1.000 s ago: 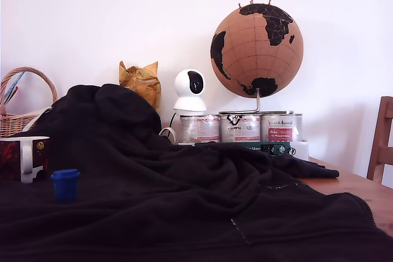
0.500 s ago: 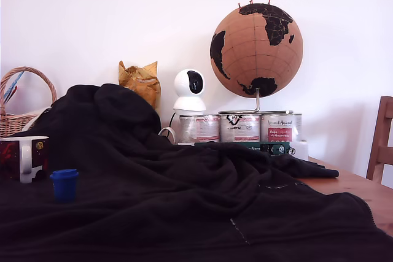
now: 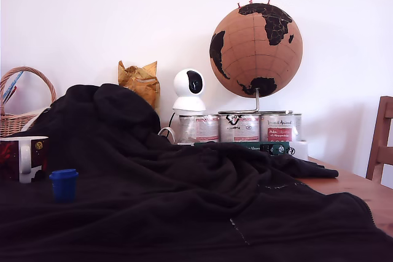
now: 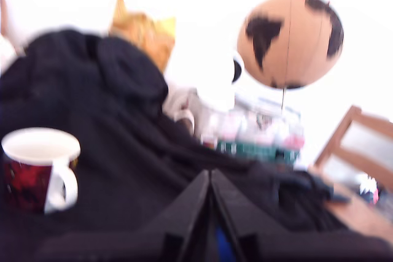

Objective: Pick the blue coffee capsule and place it inside the red coffee cup

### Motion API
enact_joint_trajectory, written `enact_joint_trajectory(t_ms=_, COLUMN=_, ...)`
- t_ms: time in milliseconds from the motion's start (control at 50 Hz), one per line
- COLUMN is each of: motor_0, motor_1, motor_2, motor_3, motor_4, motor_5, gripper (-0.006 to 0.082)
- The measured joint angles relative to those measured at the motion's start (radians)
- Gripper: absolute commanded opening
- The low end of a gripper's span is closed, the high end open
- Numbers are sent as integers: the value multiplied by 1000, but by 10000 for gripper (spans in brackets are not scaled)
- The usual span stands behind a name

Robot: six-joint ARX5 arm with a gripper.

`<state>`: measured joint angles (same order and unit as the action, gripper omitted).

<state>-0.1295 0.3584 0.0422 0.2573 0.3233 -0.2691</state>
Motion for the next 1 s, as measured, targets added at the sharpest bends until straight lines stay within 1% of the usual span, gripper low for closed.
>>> enact_joint_trajectory(t_ms=40, motor_0=-13, motor_1=50, motor_2=0, motor_3=39, motor_4=0, motor_5=14, gripper=-15)
enact_joint_trajectory(t_ms=60, motor_0=-21, motor_1=80, motor_2=0, motor_3=63, motor_4=0, motor_5=16, gripper=4)
enact_joint_trajectory(t_ms=100, motor_0=-34, motor_1=133, motor_2=0, motor_3=103, motor_4=0, motor_5=19, gripper=84)
enact_joint_trajectory(t_ms=120, motor_0=-40, motor_1=161, motor_2=0, motor_3=123, motor_4=0, motor_5=23, gripper=148)
enact_joint_trajectory(t_ms=180, motor_0=-60, motor_1=254, motor_2=0, motor_3=180, motor_4=-9, motor_5=58, gripper=386)
enact_joint_trajectory(t_ms=220, motor_0=-70, motor_1=311, motor_2=0, motor_3=211, motor_4=-21, motor_5=86, gripper=524)
enact_joint_trajectory(t_ms=240, motor_0=-82, motor_1=402, motor_2=0, motor_3=245, motor_4=-40, motor_5=120, gripper=673)
enact_joint_trajectory(t_ms=260, motor_0=-84, motor_1=420, motor_2=0, motor_3=243, motor_4=-48, motor_5=123, gripper=683)
enact_joint_trajectory(t_ms=300, motor_0=-90, motor_1=451, motor_2=-2, motor_3=263, motor_4=-68, motor_5=164, gripper=683)
enact_joint_trajectory(t_ms=380, motor_0=-103, motor_1=535, motor_2=2, motor_3=372, motor_4=-90, motor_5=217, gripper=683)
enact_joint_trajectory(t_ms=500, motor_0=-106, motor_1=723, motor_2=18, motor_3=467, motor_4=-94, motor_5=264, gripper=683)
enact_joint_trajectory(t_ms=600, motor_0=-108, motor_1=863, motor_2=47, motor_3=473, motor_4=-86, motor_5=273, gripper=683)
enact_joint_trajectory(t_ms=660, motor_0=-114, motor_1=918, motor_2=74, motor_3=475, motor_4=-88, motor_5=277, gripper=683)
enact_joint_trajectory(t_ms=820, motor_0=-119, motor_1=1027, motor_2=161, motor_3=518, motor_4=-117, motor_5=304, gripper=683)
enact_joint_trajectory(t_ms=1000, motor_0=-119, motor_1=1117, motor_2=219, motor_3=524, motor_4=-122, motor_5=326, gripper=683)
